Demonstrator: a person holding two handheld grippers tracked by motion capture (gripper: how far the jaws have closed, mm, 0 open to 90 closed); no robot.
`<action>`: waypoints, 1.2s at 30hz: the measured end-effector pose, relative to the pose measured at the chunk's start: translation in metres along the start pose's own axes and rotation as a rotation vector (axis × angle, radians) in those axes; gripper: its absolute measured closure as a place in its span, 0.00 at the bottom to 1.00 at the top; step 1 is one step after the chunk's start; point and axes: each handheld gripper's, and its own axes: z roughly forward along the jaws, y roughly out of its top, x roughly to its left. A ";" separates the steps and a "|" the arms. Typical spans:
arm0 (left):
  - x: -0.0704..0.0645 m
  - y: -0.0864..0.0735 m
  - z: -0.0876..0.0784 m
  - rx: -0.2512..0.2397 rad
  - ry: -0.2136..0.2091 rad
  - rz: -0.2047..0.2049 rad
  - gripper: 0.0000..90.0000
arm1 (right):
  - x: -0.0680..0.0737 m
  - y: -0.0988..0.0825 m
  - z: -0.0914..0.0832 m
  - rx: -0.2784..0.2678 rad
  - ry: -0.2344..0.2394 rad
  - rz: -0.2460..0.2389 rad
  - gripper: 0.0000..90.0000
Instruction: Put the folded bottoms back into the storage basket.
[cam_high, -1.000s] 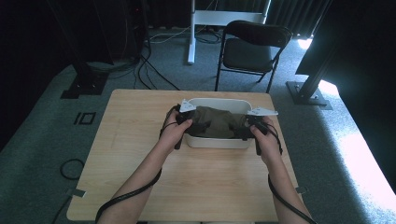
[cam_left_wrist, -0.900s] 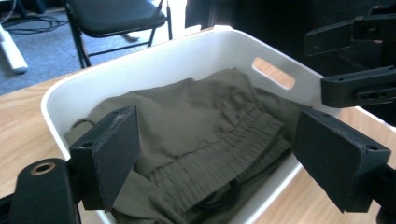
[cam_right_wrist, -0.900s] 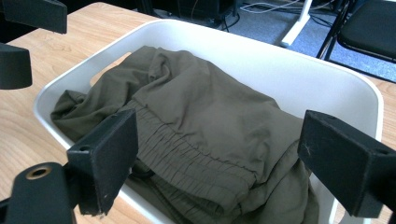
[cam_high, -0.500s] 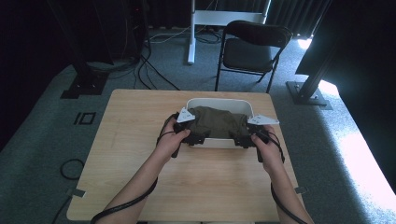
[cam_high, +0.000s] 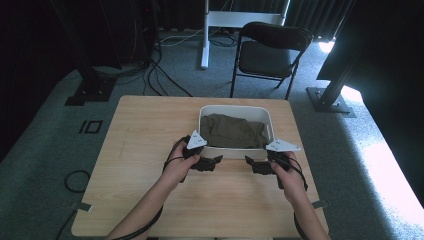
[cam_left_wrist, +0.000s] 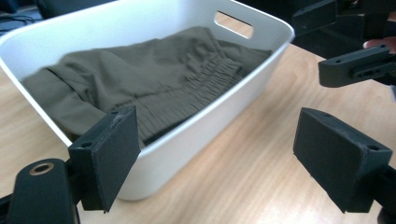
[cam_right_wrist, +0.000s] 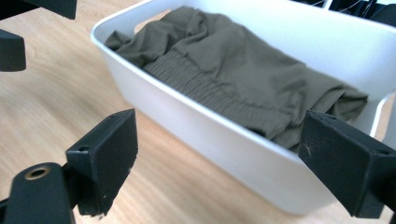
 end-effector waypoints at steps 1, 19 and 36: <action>-0.001 -0.002 -0.001 0.005 0.002 0.006 0.17 | 0.001 -0.003 -0.001 0.002 -0.001 -0.003 0.13; -0.011 -0.050 -0.003 0.077 0.004 0.019 0.17 | 0.004 -0.048 -0.009 0.022 -0.009 0.020 0.13; 0.000 -0.092 -0.007 0.154 0.045 -0.006 0.17 | -0.002 -0.085 -0.008 0.116 -0.054 0.032 0.13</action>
